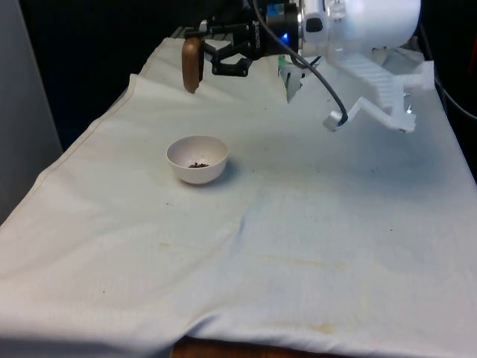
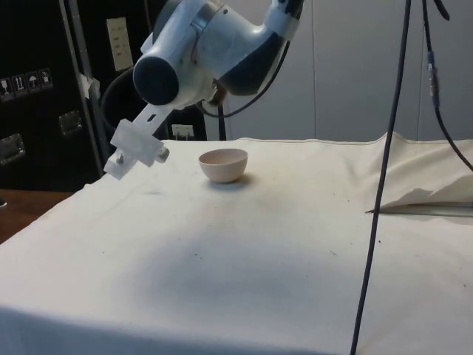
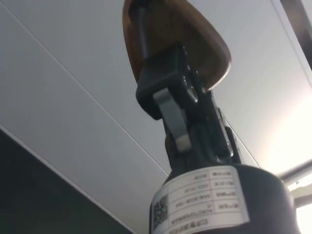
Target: Pour the coffee beans from the cup into the bowl.
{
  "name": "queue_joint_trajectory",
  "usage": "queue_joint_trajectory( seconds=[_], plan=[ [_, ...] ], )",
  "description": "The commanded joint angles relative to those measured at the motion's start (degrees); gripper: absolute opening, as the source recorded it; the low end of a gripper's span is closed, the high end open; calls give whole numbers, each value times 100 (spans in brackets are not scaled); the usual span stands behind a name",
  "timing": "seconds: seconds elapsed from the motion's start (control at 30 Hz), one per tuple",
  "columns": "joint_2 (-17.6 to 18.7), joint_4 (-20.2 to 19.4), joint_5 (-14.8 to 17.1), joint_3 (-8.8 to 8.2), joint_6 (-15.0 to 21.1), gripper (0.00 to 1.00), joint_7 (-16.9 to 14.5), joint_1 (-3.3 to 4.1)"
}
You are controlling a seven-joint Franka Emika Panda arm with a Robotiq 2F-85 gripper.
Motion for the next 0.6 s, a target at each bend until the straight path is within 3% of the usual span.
queue_joint_trajectory(
  seconds=[0.0, 0.2, 0.43, 0.5, 0.57],
  plan=[
    [34, -11, -57, -6, -63, 1, 52, 23],
    [138, -23, -143, 29, -218, 1, 201, 6],
    [275, -6, -321, 115, -630, 1, 327, 63],
    [269, -17, -321, 160, -653, 1, 338, 23],
    [315, 6, -372, 189, -808, 1, 344, 63]
  ],
)
